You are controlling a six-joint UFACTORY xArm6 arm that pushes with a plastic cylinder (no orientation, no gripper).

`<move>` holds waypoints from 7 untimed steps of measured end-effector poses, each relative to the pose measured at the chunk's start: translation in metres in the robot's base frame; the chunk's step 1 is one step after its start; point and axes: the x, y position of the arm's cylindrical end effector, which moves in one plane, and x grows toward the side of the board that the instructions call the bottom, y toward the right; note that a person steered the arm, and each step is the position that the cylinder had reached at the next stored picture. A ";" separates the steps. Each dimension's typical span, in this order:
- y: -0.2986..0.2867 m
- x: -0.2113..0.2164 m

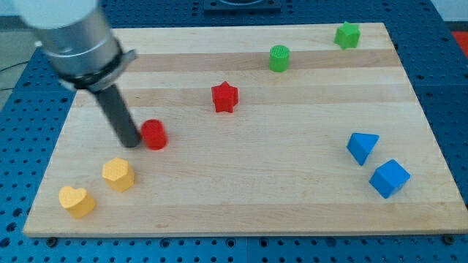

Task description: Place red star towards the top left of the board

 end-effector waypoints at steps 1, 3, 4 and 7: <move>0.057 -0.003; 0.103 0.069; 0.208 0.040; 0.419 -0.023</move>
